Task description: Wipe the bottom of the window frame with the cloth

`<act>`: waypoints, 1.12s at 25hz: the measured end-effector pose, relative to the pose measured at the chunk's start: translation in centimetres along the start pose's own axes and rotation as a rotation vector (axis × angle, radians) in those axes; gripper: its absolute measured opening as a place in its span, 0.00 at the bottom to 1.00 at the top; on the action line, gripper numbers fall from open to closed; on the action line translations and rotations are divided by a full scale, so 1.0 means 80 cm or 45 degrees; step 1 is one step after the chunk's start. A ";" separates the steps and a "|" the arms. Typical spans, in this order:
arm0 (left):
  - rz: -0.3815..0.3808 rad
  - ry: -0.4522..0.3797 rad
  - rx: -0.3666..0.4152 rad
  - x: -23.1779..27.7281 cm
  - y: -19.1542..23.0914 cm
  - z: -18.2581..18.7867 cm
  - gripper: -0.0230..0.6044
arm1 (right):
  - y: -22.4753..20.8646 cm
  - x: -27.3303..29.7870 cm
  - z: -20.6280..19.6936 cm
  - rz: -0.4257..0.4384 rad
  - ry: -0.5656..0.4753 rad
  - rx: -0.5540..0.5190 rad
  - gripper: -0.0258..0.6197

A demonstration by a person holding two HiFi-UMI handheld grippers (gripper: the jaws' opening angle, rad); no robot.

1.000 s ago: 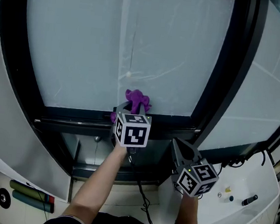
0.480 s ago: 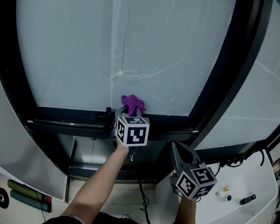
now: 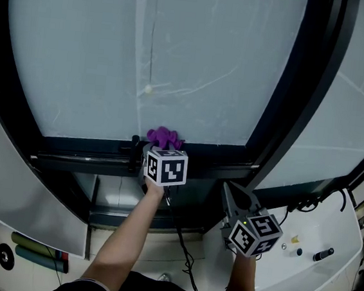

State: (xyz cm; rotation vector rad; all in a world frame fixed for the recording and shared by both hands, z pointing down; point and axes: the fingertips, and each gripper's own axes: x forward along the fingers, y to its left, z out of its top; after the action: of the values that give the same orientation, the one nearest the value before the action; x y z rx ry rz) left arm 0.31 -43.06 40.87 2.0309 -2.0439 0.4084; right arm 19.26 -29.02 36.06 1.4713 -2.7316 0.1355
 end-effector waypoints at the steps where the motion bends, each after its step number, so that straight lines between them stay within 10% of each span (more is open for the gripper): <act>1: -0.004 0.006 0.000 0.001 -0.001 0.000 0.17 | -0.001 0.001 -0.001 0.002 0.001 0.000 0.06; 28: -0.254 0.068 0.089 0.025 -0.149 0.014 0.17 | -0.067 -0.052 0.006 -0.184 0.019 -0.023 0.06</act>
State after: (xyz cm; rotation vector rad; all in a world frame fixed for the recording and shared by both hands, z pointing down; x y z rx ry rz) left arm 12.24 -45.31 40.91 2.2137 -1.7988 0.4953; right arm 26.02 -28.54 35.59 1.6488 -2.5962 0.1167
